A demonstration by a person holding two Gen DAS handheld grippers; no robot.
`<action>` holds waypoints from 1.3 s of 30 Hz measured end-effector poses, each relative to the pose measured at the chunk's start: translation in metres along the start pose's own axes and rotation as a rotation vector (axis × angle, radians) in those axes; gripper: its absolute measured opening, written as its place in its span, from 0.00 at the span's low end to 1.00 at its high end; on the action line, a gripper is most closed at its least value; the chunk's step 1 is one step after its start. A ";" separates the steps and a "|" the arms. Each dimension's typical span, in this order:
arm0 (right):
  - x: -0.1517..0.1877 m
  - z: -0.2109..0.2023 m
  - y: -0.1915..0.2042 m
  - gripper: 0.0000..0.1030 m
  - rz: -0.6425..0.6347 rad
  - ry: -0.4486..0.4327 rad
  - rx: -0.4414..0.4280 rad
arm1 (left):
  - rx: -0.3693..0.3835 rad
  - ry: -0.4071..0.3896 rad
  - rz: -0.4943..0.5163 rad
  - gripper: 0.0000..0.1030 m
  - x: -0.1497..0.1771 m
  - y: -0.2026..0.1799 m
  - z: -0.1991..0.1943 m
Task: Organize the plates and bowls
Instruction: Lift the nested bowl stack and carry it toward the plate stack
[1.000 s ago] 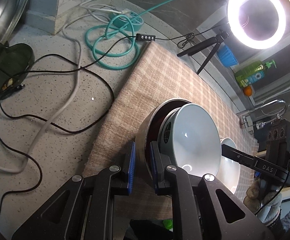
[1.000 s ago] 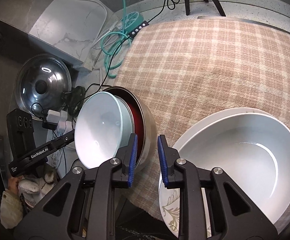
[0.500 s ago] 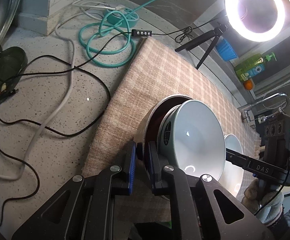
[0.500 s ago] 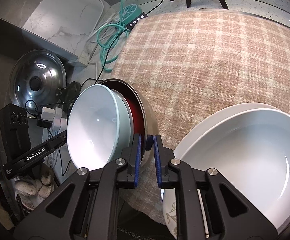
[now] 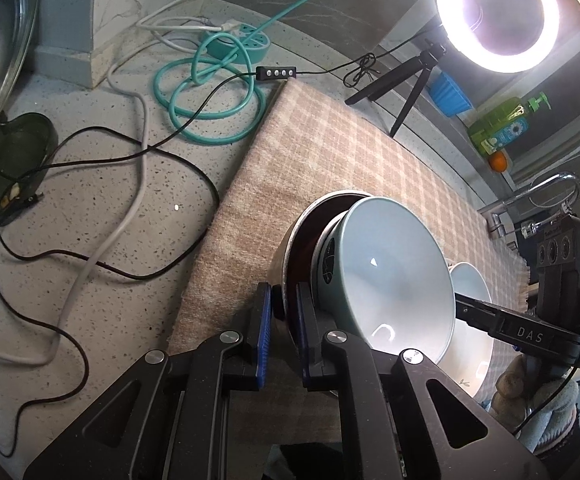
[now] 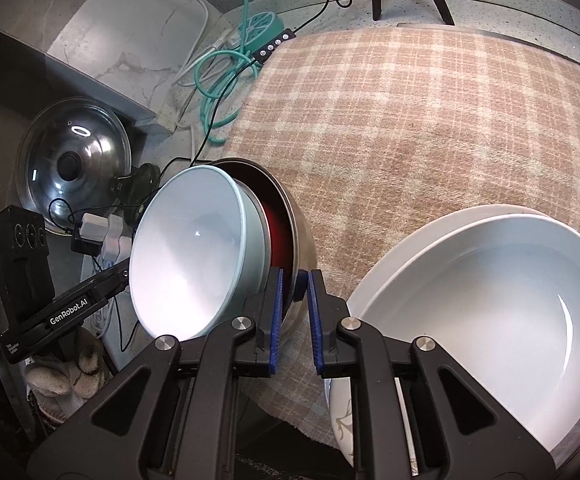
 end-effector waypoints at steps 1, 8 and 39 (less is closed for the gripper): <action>-0.001 -0.002 0.001 0.12 -0.007 -0.005 0.002 | -0.002 -0.005 0.005 0.08 -0.001 -0.001 -0.001; -0.002 -0.013 0.005 0.12 -0.019 -0.028 -0.006 | -0.006 -0.014 0.010 0.08 -0.003 -0.005 -0.004; 0.024 -0.141 -0.051 0.12 0.086 -0.211 0.040 | 0.130 -0.044 0.208 0.08 0.003 -0.137 -0.029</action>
Point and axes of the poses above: each gripper's, at about its wrist camera, not at the fingertips, and z roughly the way its jaws point, y to its left, x to its underside, the point moved 10 cm from there along z, roughly the way its jaws point, and after that the axes turned 9 degrees about -x, right-handed, at the moved point
